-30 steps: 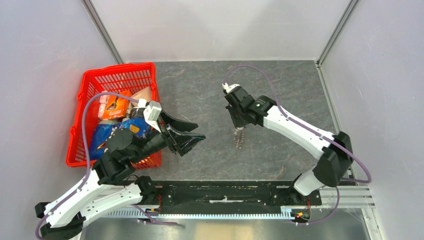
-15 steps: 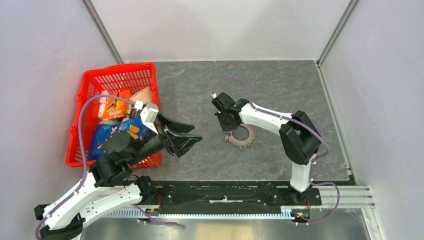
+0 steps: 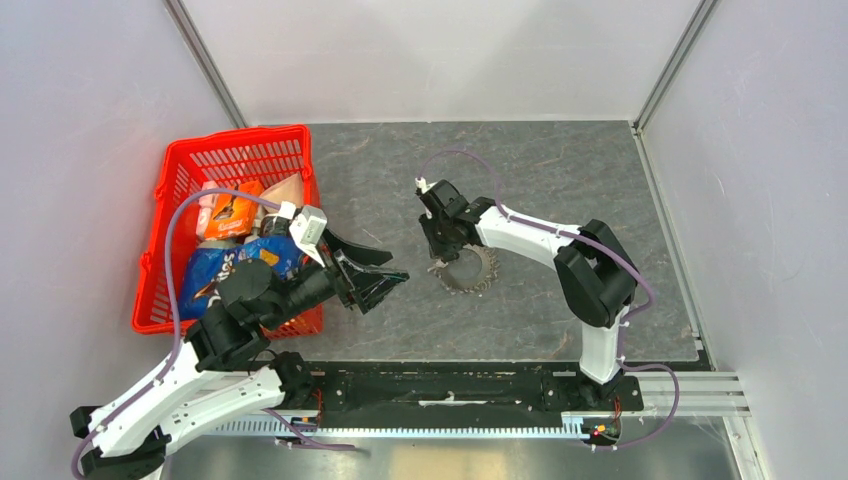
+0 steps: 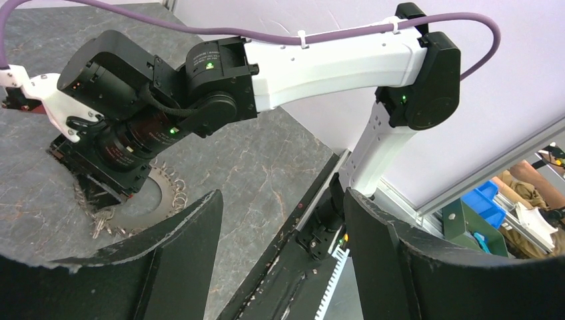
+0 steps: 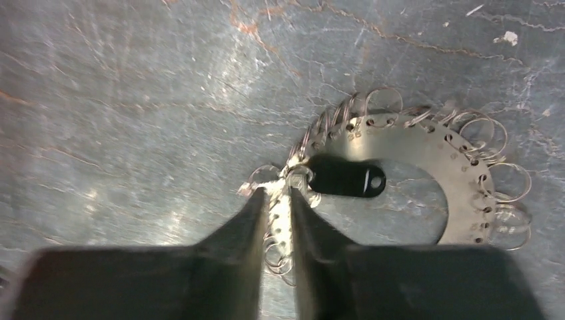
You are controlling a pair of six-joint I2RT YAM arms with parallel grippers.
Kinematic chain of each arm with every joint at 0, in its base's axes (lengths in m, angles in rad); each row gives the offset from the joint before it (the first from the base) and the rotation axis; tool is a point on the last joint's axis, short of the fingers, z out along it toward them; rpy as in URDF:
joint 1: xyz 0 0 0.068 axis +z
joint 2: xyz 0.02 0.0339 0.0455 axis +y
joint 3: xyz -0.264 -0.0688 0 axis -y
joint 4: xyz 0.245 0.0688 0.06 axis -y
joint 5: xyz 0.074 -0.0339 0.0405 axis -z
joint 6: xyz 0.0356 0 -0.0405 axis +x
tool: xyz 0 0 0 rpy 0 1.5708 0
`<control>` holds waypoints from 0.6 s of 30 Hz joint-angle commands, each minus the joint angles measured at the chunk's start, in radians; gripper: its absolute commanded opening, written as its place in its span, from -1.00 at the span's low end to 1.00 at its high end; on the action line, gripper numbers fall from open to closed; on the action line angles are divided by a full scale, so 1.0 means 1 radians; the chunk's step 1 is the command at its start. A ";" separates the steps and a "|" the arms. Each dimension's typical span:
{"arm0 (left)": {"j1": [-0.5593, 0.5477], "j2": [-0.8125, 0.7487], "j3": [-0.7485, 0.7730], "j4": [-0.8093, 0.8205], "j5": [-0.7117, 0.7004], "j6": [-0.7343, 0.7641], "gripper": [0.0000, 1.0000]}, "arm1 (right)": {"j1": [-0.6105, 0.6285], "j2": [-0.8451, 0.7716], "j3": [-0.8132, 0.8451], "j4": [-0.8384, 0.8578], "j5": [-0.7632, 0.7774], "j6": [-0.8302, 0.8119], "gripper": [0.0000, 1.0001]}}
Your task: Put the keys on the keyring
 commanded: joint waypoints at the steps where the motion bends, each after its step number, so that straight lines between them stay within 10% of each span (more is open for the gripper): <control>1: -0.001 0.004 0.001 0.000 -0.025 0.021 0.46 | -0.002 -0.050 0.066 0.031 0.002 -0.003 -0.09; 8: -0.001 0.007 0.021 -0.035 -0.044 0.039 0.49 | -0.002 -0.209 0.027 0.020 0.089 0.002 0.92; 18: -0.001 0.049 0.082 -0.114 -0.154 0.094 0.57 | -0.003 -0.504 -0.079 -0.036 0.442 0.081 0.93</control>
